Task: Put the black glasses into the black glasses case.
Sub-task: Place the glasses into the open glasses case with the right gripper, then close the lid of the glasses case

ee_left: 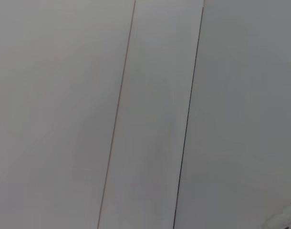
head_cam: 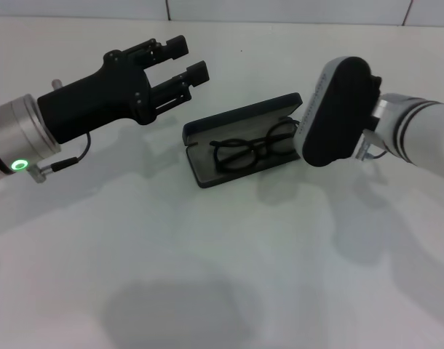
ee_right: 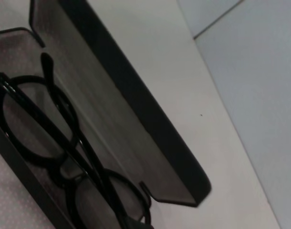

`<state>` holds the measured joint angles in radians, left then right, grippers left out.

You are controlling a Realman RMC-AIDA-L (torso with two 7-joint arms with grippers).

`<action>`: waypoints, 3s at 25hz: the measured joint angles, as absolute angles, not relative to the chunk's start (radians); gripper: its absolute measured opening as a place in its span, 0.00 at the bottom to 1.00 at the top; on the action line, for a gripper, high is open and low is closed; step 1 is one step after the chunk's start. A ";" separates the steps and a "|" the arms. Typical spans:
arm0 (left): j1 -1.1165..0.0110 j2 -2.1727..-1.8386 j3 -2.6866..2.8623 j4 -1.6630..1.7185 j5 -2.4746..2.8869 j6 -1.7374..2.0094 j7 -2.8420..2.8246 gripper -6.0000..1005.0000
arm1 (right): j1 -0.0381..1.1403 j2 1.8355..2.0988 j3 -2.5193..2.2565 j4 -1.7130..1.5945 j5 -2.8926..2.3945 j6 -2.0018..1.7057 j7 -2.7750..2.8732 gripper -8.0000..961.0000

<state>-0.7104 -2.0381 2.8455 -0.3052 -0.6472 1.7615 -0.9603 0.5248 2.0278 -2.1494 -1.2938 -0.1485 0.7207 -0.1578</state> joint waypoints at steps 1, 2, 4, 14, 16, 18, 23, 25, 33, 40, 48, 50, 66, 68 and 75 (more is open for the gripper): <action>-0.711 -2.038 2.845 -0.305 -0.647 1.761 -0.960 0.60 | 0.539 2.028 -2.152 -1.276 -0.139 0.717 -0.157 0.49; -0.713 -2.040 2.845 -0.305 -0.647 1.761 -0.960 0.60 | 0.550 2.028 -2.156 -1.262 -0.134 0.714 -0.156 0.49; -0.716 -2.042 2.845 -0.305 -0.648 1.761 -0.960 0.60 | 0.561 2.028 -2.158 -1.241 -0.127 0.705 -0.155 0.49; -0.720 -2.046 2.845 -0.304 -0.652 1.761 -0.959 0.60 | 0.569 2.028 -2.181 -1.235 -0.096 0.667 -0.190 0.49; -0.720 -2.048 2.844 -0.304 -0.653 1.761 -0.959 0.60 | 0.565 2.028 -2.181 -1.241 -0.095 0.661 -0.196 0.49; -0.720 -2.050 2.844 -0.304 -0.653 1.760 -0.959 0.60 | 0.563 2.027 -2.180 -1.243 -0.088 0.649 -0.203 0.49; -0.719 -2.052 2.844 -0.304 -0.653 1.759 -0.959 0.60 | 0.554 2.026 -2.177 -1.246 -0.078 0.635 -0.224 0.49; -0.719 -2.052 2.844 -0.302 -0.654 1.759 -0.959 0.60 | 0.546 2.026 -2.164 -1.247 -0.086 0.642 -0.232 0.49; -0.725 -2.056 2.844 -0.297 -0.655 1.759 -0.962 0.60 | 0.555 2.026 -2.134 -1.205 -0.092 0.657 -0.242 0.49; -0.734 -2.061 2.844 -0.296 -0.655 1.759 -0.965 0.60 | 0.561 2.027 -2.155 -1.193 -0.081 0.645 -0.261 0.49; -0.743 -2.062 2.844 -0.296 -0.655 1.759 -0.966 0.60 | 0.586 2.028 -2.179 -1.167 -0.031 0.627 -0.299 0.49; -0.744 -2.062 2.844 -0.296 -0.655 1.759 -0.966 0.60 | 0.588 2.028 -2.180 -1.166 -0.031 0.614 -0.302 0.49; -0.742 -2.063 2.844 -0.299 -0.657 1.758 -0.966 0.60 | 0.545 2.024 -2.156 -1.222 0.008 0.595 -0.390 0.49; -0.742 -2.063 2.844 -0.300 -0.657 1.758 -0.966 0.60 | 0.501 2.020 -2.123 -1.271 0.002 0.595 -0.414 0.49; -0.740 -2.063 2.844 -0.301 -0.668 1.739 -0.969 0.60 | 0.312 2.017 -1.984 -1.459 0.219 0.585 -0.734 0.49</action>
